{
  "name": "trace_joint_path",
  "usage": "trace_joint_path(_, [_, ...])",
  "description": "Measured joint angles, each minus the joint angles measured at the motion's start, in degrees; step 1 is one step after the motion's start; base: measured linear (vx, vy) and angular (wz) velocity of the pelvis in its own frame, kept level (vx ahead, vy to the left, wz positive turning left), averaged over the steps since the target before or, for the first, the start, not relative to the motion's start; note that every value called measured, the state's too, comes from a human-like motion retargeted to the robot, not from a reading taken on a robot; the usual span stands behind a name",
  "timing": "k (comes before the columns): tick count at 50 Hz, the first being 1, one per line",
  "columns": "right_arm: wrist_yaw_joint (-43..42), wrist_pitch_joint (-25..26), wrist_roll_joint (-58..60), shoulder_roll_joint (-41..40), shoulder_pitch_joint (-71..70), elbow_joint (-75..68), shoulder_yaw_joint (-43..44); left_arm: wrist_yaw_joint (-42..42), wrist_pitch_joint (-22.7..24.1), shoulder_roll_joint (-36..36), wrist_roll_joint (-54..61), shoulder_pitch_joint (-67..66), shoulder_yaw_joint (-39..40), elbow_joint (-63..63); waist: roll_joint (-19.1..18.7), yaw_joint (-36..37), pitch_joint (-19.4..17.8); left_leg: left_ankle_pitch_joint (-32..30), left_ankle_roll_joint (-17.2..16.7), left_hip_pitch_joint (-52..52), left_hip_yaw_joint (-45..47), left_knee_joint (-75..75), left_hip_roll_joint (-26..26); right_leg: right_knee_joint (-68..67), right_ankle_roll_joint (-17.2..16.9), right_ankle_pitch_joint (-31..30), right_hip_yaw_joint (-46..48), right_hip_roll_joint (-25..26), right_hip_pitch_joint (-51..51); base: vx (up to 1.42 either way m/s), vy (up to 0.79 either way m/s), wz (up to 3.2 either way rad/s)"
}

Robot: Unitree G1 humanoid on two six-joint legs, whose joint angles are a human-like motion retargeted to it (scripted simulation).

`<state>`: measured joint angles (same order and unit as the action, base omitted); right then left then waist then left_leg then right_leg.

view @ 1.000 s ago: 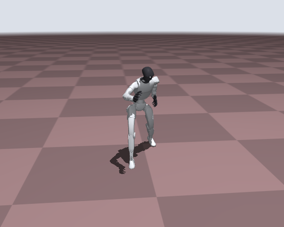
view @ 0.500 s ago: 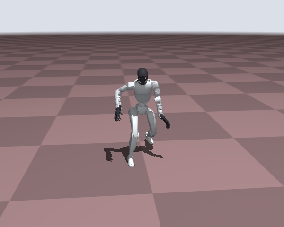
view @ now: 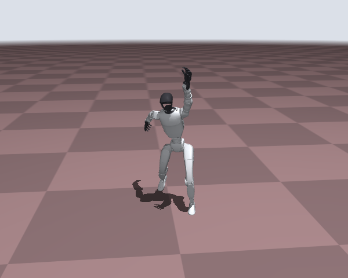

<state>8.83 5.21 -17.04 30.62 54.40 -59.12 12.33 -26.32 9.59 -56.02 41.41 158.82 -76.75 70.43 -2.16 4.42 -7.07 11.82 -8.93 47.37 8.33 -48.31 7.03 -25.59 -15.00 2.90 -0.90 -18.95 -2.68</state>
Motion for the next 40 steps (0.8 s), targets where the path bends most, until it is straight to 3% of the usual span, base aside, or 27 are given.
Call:
trace_joint_path(2, [-4.58, 0.92, -11.69, -0.33, -5.91, -2.75, 2.8, 2.15, 0.98, 0.65, 4.94, 3.31, -2.95, -2.82, 3.36, 1.81, -2.55, 6.45, 4.99, 6.54, 5.41, -15.68, 0.64, -8.54, 0.92, 15.73, 5.94, -10.02, 0.92, -0.25, 0.4, -1.1])
trace_joint_path(4, [-15.3, 1.55, -15.34, -0.59, -18.1, -8.98, -0.16, -3.17, 1.89, -0.56, 5.81, 4.16, -2.12, -7.45, 5.67, 2.54, -5.32, 8.33, 7.34, 11.46, 7.04, -25.83, 2.93, -22.0, 6.08, 26.99, 6.92, -15.27, 6.13, -0.28, 0.04, -0.62])
trace_joint_path(5, [-20.25, 2.98, -14.29, -0.95, -26.15, -12.9, -3.31, -3.99, 1.23, -1.57, 5.16, 2.72, -0.1, -11.44, 6.8, 2.29, -6.3, 8.89, 7.97, 13.62, 7.37, -29.69, 3.84, -28.92, 8.52, 30.58, 4.79, -16.68, 9.62, -0.24, -0.05, -0.03])
trace_joint_path(7, [-27.55, 4.22, -17.0, -3.36, -41.8, -17.78, -11.14, -7.23, 6.81, -5.77, 10.08, -7.41, 3.39, -23.08, 8.64, 0.37, -7.2, 9.38, 8.42, 15.64, 7.27, -33.17, 3.15, -36.73, 8.53, 31.85, 0.59, -16.9, 12.29, -0.16, -0.05, 0.65])
trace_joint_path(8, [-28.44, 5.34, -18.57, -5.4, -49.66, -18.4, -13.22, -7.23, 7.09, -7.3, 11.09, -14.58, 7.9, -28.05, 9.09, -0.85, -7.73, 9.2, 8.45, 15.72, 6.95, -33.52, 2.22, -38.32, 6.39, 30.23, -0.35, -16.37, 12.08, -0.06, -0.06, 1.0])
trace_joint_path(10, [-28.57, 2.29, -22.61, -10.9, -62.61, -14.94, -15.65, -3.67, 6.31, -6.72, 10.34, -36.01, 23.34, -36.54, 10.11, -0.8, -8.56, 8.36, 7.48, 14.03, 6.22, -32.65, 0.46, -35.02, 5.48, 30.02, 3.65, -16.27, 6.23, 0.07, -0.08, 0.86])
trace_joint_path(12, [-28.19, -3.18, -19.99, -14.88, -69.23, -4.21, -18.87, 3.72, 2.9, 2.46, 6.1, -64.19, 43.24, -40.94, 10.43, 4.36, -8.14, 6.18, 6.57, 8.88, 5.93, -28.15, -0.55, -26.82, 5.68, 25.82, 8.2, -15.33, -0.86, 0.23, -0.1, 0.18])
trace_joint_path(15, [-29.96, -8.16, -10.33, -17.14, -75.13, 17.68, -26.15, 15.52, -3.77, 19.79, -5.72, -100.79, 60.71, -39.88, 13.21, 12.94, -3.48, -0.07, 5.93, -0.84, 5.94, -13.36, -2.48, -14.75, 5.59, 9.15, 8.32, -11.95, -4.5, 0.34, -0.1, -0.17])
trace_joint_path(17, [-29.89, -9.12, -3.48, -15.78, -79.86, 32.86, -28.41, 19.09, -5.92, 27.98, -13.28, -122.97, 68.27, -34.17, 14.12, 15.68, 0.51, -7.69, 4.35, -10.35, 4.2, 4.91, -3.77, -7.06, 2.81, -7.44, 6.3, -7.07, -4.06, 0.37, -0.12, 0.01])
trace_joint_path(18, [-28.7, -7.18, 4.73, -13.42, -83.15, 39.1, -28.87, 20.33, -6.74, 31.36, -15.77, -132.9, 72.01, -29.79, 13.75, 16.28, 2.44, -13.23, 2.96, -15.86, 2.41, 16.15, -3.94, -3.25, 1.2, -13.84, 5.07, -3.5, -3.82, 0.33, -0.19, 0.15])
trace_joint_path(20, [-32.02, -10.59, 6.26, -9.74, -91.21, 51.11, -28.25, 20.67, -7.22, 35.68, -17.67, -148.45, 78.95, -18.28, 10.49, 17.24, 6.14, -25.14, -2.91, -26.76, -3.1, 38.92, 0.15, 3.76, 0.0, -19.16, 1.67, 8.18, -2.72, 0.26, -0.28, 0.32])
trace_joint_path(22, [-34.87, -7.93, 18.04, -1.01, -101.86, 57.82, -27.37, 23.56, -8.36, 37.2, -22.11, -158.23, 85.82, -3.28, 8.67, 16.26, 7.46, -26.67, -6.06, -33.73, -5.62, 50.25, 1.78, 7.38, 0.0, -17.43, 0.57, 15.39, -0.01, 0.16, -0.25, 1.16])
trace_joint_path(23, [-36.21, -7.7, 19.97, 3.21, -107.78, 60.15, -27.4, 24.42, -7.76, 36.92, -25.44, -161.19, 89.39, 5.32, 8.78, 15.23, 7.43, -23.94, -6.07, -35.61, -5.38, 51.58, 1.23, 8.27, 0.0, -16.74, 1.47, 16.89, 2.58, 0.07, -0.22, 1.81])
trace_joint_path(25, [-39.84, -2.29, 28.6, 12.02, -123.01, 59.19, -29.46, 25.23, -7.5, 35.48, -24.97, -167.81, 87.82, 13.93, 10.3, 12.02, 5.01, -18.91, -5.4, -38.19, -4.26, 48.32, -0.69, 9.53, 0.0, -15.14, 3.97, 17.43, 8.28, 0.0, -0.18, 2.33])
trace_joint_path(28, [-60.12, -0.04, 25.52, 21.88, -143.12, 52.38, -38.65, 20.18, -2.93, 35.8, -19.77, -178.39, 80.88, 13.5, 12.02, 6.27, 0.58, -17.71, -4.12, -40.47, -5.33, 35.59, -4.61, 12.8, 0.0, -10.71, 9.77, 13.69, 15.76, -0.04, -0.09, 3.07])
trace_joint_path(29, [-62.84, 1.29, 24.39, 25.68, -148.69, 48.29, -42.69, 20.85, -3.13, 35.02, -16.39, -183.47, 77.38, 9.06, 12.56, 4.38, -0.31, -16.93, -3.72, -40.94, -6.09, 30.73, -5.07, 14.2, 0.0, -8.47, 12.09, 11.91, 18.02, -0.03, -0.11, 3.42])
trace_joint_path(32, [-63.28, 1.64, 17.02, 38.02, -164.93, 35.53, -57.04, 24.6, -4.45, 29.74, -10.17, -193.9, 70.02, -3.2, 13.04, 1.24, -5.26, -14.35, -4.4, -43.24, -10.25, 17.69, -3.14, 17.35, 0.0, -3.53, 18.53, 7.92, 24.16, -0.05, -0.19, 3.1])
trace_joint_path(35, [-54.69, -5.37, 3.46, 46.89, -184.34, 21.97, -74.4, 26.78, -3.96, 26.23, -10.73, -193.73, 72.09, -4.54, 10.67, 1.09, -13.79, -19.8, -6.07, -51.13, -17.83, 18.83, -0.93, 6.38, 0.16, -6.19, 23.64, 2.25, 31.77, -0.1, 0.05, 2.27])
trace_joint_path(37, [-51.85, -8.54, -5.27, 47.78, -188.61, 16.06, -78.89, 23.37, -4.25, 28.25, -6.13, -193.51, 81.1, -0.45, 4.87, 1.04, -14.1, -11.62, -5.57, -55.75, -18.94, 22.66, 8.06, -14.4, 3.03, -0.89, 27.97, 1.21, 40.98, -0.19, -0.01, 1.28])
trace_joint_path(40, [-53.25, -9.6, -14.84, 42.97, -185.31, 10.43, -77.64, 7.65, -5.07, 36.28, 8.08, -187.32, 98.95, 9.87, -3.67, -2.37, -11.22, 6.97, -1.28, -58.23, -8.39, 26.65, 19.37, -31.71, 2.4, 1.7, 31.29, -1.99, 50.48, -0.3, 0.05, 0.95])
